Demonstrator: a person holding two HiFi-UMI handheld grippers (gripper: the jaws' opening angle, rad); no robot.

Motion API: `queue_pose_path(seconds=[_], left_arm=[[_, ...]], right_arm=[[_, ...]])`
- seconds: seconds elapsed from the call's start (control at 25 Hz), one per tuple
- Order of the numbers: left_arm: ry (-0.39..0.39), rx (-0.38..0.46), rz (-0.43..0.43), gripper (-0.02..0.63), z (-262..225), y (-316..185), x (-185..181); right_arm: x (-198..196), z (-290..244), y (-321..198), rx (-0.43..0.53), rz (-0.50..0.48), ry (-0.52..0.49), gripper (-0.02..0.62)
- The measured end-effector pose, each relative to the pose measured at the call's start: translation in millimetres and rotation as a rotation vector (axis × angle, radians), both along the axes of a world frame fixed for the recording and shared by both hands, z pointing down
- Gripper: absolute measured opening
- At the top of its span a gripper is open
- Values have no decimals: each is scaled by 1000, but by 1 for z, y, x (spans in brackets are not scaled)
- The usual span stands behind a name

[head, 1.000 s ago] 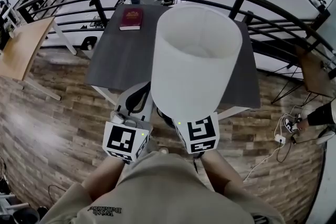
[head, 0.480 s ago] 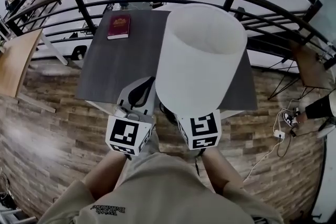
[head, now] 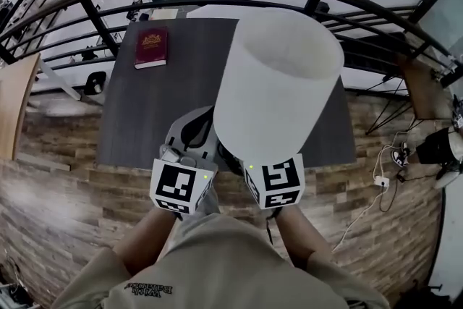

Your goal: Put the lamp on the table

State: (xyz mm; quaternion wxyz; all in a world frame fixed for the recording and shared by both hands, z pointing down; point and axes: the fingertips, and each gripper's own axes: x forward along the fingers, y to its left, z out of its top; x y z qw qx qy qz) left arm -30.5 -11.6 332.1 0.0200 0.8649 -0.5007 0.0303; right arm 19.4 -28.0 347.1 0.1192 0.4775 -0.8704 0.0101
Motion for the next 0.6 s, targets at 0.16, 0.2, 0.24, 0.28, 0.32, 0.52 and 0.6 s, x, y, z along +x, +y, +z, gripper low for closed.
queue_pose_path(seconds=[0.16,0.2,0.24,0.28,0.32,0.52,0.6], left_arm=[[3,0,15,5,-6,-33,-10],[3,-1,17,5,-6,-41,-13],[3,-2,20,5,-7,-48,-17],[3,-3,22,5,-7,-55,-21],[3,-5,23,5,-7,-62,-25],[4,-26,41,5,2,-100,-41],[4,-31,52,5,5,-112,-44]], right_arm=[[-11,0,-33,-13,9,-6,64],[-15,0,-40,-15,11,-7,64],[-19,0,-47,-17,13,-7,64],[-23,-1,-55,-20,15,-7,64],[-27,-1,-62,-23,17,-7,64],[-46,6,-102,-52,32,2,64],[-50,10,-114,-58,42,7,64]])
